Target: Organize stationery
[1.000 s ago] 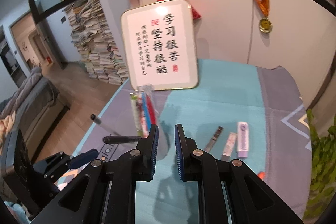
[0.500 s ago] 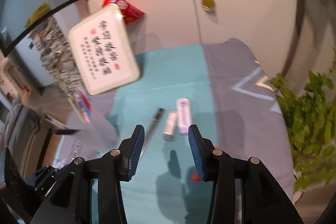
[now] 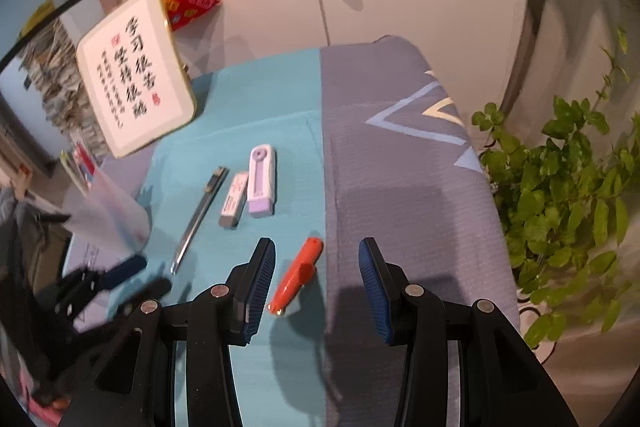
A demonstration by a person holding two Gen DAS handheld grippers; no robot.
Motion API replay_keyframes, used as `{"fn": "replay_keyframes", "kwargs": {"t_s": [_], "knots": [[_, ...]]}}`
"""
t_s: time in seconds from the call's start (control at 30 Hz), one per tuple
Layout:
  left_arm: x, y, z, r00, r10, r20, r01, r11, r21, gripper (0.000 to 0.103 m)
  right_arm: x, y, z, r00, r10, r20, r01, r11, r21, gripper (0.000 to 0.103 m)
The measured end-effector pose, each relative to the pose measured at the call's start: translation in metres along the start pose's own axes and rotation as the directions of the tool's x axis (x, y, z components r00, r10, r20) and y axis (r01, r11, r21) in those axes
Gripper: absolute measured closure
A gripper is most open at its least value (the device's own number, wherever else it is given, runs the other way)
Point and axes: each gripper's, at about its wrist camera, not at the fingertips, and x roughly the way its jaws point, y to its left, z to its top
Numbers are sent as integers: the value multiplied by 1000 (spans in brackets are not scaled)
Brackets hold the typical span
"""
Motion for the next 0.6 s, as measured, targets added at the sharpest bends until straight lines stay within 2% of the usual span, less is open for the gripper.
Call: {"fn": "replay_keyframes", "kwargs": {"t_s": [0.17, 0.27, 0.53, 0.57, 0.6], "knots": [[20, 0, 8, 999, 36, -23, -36, 999, 10, 68, 16, -1, -3, 999, -12, -51, 12, 1000, 0, 59], [25, 1, 12, 999, 44, -29, -43, 999, 13, 68, 19, -7, -3, 998, 30, -46, -28, 999, 31, 59], [38, 3, 22, 999, 34, -43, -34, 999, 7, 70, 22, -10, 0, 1000, 4, -22, -3, 998, 59, 59], [37, 3, 22, 999, 32, -42, -31, 999, 9, 78, 22, -11, 0, 1000, -5, -21, 6, 998, 65, 59], [36, 3, 21, 999, 29, -41, -29, 1000, 12, 93, 23, -11, 0, 1000, -17, -23, 19, 997, 68, 59]]}}
